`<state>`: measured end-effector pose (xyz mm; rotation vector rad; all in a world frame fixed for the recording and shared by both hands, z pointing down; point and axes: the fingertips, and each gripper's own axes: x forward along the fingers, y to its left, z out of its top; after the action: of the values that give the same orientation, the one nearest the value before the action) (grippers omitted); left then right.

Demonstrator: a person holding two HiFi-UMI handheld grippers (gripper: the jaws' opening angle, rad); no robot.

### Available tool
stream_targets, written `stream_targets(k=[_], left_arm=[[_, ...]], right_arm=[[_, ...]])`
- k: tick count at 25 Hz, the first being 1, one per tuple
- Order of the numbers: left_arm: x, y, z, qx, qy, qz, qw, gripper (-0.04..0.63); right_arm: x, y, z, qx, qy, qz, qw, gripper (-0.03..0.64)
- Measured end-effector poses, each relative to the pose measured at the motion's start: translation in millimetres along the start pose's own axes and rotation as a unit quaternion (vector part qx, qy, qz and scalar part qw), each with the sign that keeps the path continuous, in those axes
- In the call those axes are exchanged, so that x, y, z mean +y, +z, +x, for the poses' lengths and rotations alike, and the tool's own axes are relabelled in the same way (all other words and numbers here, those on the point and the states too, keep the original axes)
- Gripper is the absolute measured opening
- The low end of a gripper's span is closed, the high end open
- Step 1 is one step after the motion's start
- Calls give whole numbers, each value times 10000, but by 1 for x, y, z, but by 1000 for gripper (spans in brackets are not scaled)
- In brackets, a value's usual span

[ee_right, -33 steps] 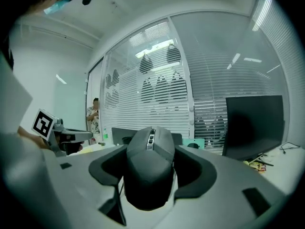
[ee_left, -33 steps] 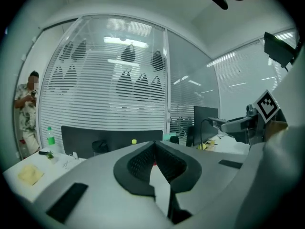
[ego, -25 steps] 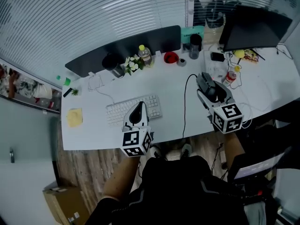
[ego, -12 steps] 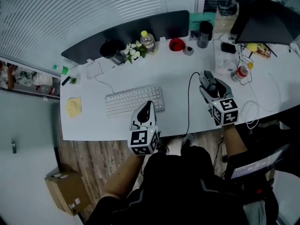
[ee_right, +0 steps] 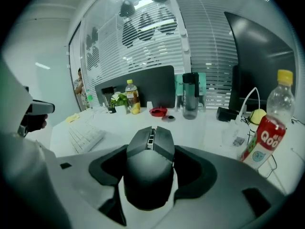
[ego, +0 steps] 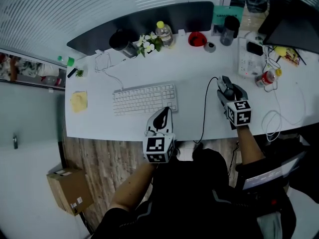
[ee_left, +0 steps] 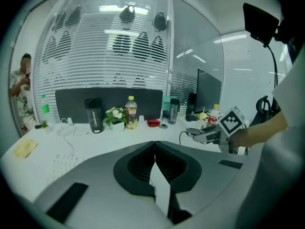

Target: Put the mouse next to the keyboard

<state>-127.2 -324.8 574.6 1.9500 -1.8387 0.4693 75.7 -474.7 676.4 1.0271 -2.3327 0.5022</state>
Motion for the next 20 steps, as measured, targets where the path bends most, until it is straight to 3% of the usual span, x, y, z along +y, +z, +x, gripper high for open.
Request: stream_targets(k=[5,20], left_arm=[[0,-11,-1,116,96,116,9998,29],[18,-27,-8,219,390,-310,9985,29]], right_arm=[[-8,-21,20,227,-52,28,9997,291],[-18,-48,56,564,-284,-211,9978,293]])
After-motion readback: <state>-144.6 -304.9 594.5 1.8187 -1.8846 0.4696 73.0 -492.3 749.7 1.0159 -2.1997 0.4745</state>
